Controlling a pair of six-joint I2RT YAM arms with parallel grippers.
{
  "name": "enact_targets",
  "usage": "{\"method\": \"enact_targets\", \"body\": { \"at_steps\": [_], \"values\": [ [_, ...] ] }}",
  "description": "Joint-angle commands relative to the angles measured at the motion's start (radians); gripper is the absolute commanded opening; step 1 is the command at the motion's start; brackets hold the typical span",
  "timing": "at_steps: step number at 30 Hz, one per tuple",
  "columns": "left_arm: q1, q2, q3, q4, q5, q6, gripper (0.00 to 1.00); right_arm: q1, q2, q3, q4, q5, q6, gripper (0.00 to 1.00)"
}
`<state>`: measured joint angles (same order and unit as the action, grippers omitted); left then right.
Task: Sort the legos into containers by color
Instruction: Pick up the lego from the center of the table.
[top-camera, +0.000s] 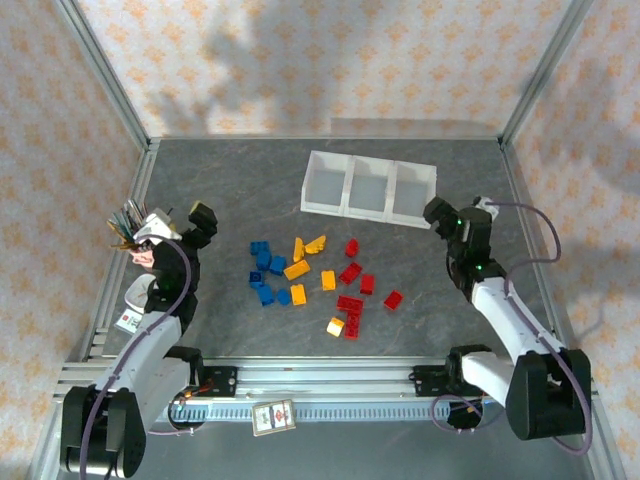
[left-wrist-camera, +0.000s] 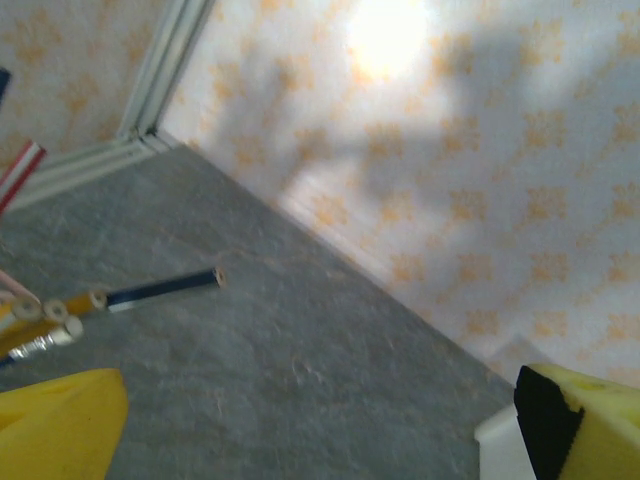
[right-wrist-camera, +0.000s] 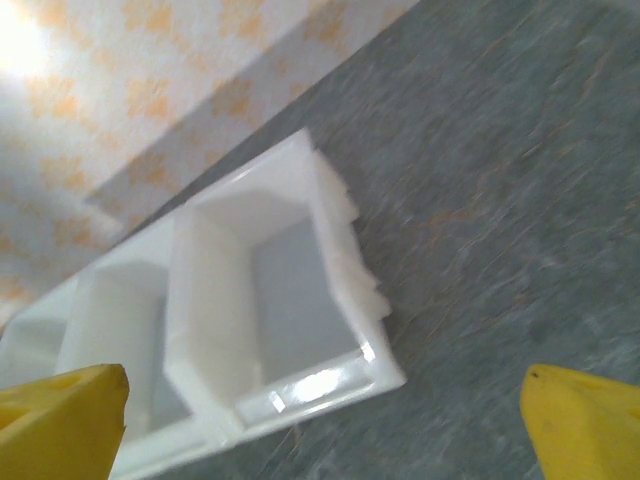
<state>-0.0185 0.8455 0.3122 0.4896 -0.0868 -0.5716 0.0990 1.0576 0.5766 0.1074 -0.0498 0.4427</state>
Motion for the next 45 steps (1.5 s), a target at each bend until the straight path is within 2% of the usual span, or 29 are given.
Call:
{"method": "enact_targets", "body": {
  "at_steps": [1,6,11,18,23,29,39,45],
  "values": [
    [-0.001,-0.048,0.033,-0.178,0.133,-0.062,0.99,0.058,0.03,0.064,-0.139,-0.049,-0.002,1.0],
    [-0.058,-0.097,0.056,-0.307,0.197,-0.079,0.99,0.145,0.078,0.122,-0.25,-0.061,-0.022,1.0],
    [-0.199,-0.085,0.101,-0.389,0.21,-0.086,0.99,0.274,0.143,0.18,-0.37,-0.02,-0.039,1.0],
    [-0.372,-0.007,0.136,-0.396,0.194,-0.125,0.99,0.424,0.222,0.223,-0.452,0.013,-0.008,1.0],
    [-0.481,0.071,0.167,-0.371,0.138,-0.142,0.99,0.505,0.314,0.277,-0.486,0.058,0.005,0.99],
    [-0.536,0.142,0.175,-0.309,0.116,-0.163,0.99,0.559,0.44,0.367,-0.5,0.087,0.054,0.93],
    [-0.559,0.216,0.2,-0.254,0.099,-0.186,0.99,0.63,0.62,0.489,-0.489,0.182,0.225,0.81],
    [-0.558,0.24,0.214,-0.261,0.105,-0.179,0.99,0.633,0.71,0.548,-0.49,0.227,0.283,0.67]
  ]
}}
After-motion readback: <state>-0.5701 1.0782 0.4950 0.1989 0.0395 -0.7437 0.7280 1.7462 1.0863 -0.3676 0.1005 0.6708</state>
